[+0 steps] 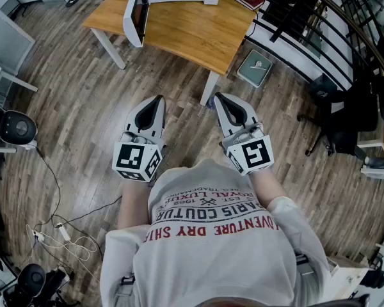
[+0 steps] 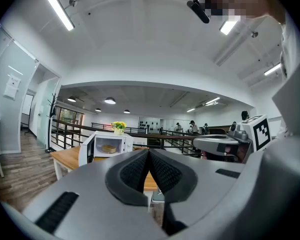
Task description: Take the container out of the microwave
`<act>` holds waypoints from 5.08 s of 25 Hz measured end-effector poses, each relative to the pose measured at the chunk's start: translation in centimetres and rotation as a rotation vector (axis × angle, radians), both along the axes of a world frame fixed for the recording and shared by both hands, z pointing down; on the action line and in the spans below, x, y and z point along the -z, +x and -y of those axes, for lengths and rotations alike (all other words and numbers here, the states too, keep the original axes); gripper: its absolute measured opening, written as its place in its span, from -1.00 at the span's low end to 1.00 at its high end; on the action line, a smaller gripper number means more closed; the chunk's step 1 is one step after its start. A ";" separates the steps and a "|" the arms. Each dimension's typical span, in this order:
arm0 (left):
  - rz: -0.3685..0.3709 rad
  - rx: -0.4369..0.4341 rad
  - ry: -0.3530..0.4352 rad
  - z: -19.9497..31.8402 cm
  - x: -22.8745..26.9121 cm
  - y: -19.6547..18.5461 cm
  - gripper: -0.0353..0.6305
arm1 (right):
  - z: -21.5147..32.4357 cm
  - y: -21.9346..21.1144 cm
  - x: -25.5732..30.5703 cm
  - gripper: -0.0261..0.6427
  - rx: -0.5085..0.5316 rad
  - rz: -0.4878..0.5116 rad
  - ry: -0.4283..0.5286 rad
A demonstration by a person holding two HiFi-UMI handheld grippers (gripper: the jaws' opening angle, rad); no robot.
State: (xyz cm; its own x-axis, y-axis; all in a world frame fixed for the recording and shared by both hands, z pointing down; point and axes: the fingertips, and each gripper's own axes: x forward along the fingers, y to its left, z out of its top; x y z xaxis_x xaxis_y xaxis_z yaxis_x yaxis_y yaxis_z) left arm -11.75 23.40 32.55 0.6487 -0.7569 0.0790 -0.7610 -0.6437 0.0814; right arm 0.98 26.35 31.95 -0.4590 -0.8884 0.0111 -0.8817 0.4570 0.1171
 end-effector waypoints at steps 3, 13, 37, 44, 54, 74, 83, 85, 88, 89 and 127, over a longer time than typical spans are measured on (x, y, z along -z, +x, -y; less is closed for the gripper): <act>-0.007 0.003 -0.002 0.1 -0.1 -0.3 -0.86 | 0.1 -0.3 -0.1 -0.85 0.002 0.001 0.001; -0.003 -0.021 -0.007 -0.1 -0.6 -1.5 -0.86 | 0.0 -1.2 -0.6 -0.85 -0.039 0.014 -0.015; 0.009 0.018 -0.045 8.9 -4.0 -3.2 -0.86 | 11.9 -0.2 -3.3 -0.06 -0.095 0.056 -0.049; 0.033 0.082 -0.047 19.0 -3.4 1.0 -0.86 | 22.9 4.3 -3.9 -0.06 -0.031 0.084 -0.087; 0.024 0.146 -0.092 32.5 -4.4 7.7 -0.86 | 37.0 10.2 -5.5 -0.06 0.062 0.057 -0.152; 0.060 0.043 -0.160 46.8 -8.6 9.2 -0.86 | 55.6 6.1 -13.7 -0.06 0.201 -0.261 -0.410; 0.042 0.009 -0.175 50.8 -10.3 8.4 -0.86 | 63.6 3.1 -19.3 -0.06 0.223 -0.467 -0.481; 0.058 0.003 -0.169 51.5 -10.4 8.3 -0.86 | 65.2 2.7 -20.4 -0.06 0.226 -0.510 -0.497; 0.070 -0.008 -0.165 52.4 -10.7 8.4 -0.86 | 67.3 2.2 -21.8 -0.06 0.228 -0.554 -0.518; 0.067 -0.009 -0.168 52.6 -10.8 8.3 -0.86 | 67.9 1.9 -22.3 -0.06 0.229 -0.561 -0.527; 0.038 0.018 -0.237 50.3 -12.2 7.6 -0.86 | 67.6 1.0 -25.8 -0.80 0.319 -0.765 -0.631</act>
